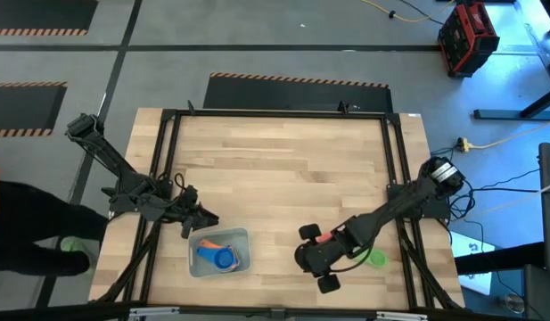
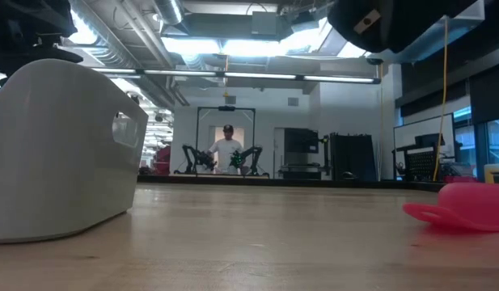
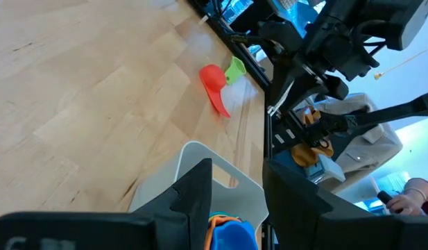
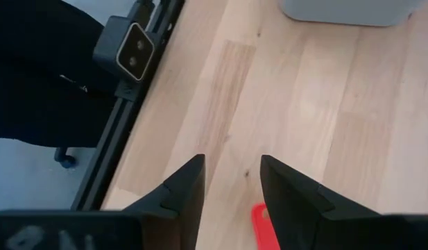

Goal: Nest measuring cups in basket
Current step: Stack the pink measuring cup on top of the blue measuring cup in the gray bin

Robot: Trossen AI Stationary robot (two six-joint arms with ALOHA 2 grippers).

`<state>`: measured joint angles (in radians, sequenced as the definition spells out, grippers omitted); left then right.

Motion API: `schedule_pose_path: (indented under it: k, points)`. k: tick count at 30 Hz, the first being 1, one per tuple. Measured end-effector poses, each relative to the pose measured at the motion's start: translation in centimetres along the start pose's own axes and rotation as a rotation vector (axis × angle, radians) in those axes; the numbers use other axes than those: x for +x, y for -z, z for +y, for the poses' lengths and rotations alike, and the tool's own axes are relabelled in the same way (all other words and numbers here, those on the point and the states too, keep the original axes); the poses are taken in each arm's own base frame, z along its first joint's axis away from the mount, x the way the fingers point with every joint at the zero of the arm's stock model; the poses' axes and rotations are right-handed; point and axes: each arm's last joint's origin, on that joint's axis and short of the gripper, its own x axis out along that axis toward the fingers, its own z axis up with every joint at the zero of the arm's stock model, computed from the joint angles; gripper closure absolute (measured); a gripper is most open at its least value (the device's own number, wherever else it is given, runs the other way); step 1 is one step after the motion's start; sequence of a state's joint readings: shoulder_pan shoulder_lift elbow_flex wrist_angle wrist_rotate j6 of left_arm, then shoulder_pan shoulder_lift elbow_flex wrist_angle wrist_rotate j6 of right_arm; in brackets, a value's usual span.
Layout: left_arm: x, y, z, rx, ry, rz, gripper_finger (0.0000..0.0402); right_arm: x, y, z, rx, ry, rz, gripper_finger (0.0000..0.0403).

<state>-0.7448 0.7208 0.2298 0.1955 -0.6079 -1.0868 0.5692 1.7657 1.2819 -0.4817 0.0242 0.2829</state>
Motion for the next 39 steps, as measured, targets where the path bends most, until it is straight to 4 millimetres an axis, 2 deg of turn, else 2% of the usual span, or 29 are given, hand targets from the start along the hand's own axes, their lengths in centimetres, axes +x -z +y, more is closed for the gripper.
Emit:
schedule_pose_path:
  k: [12,22,39]
  points:
    - [0.0,0.0,0.0,0.000,-0.001,0.000,0.0280,0.0,0.1,-1.6,0.069,-0.060,0.070,0.0258]
    - [0.0,0.0,0.0,-0.003,0.000,0.000,0.0280,0.0,-0.1,-2.5,0.092,-0.045,0.071,0.0258]
    - [0.0,0.0,0.0,-0.002,0.000,0.000,0.0280,0.0,-0.1,-2.6,0.114,-0.030,0.067,0.0258]
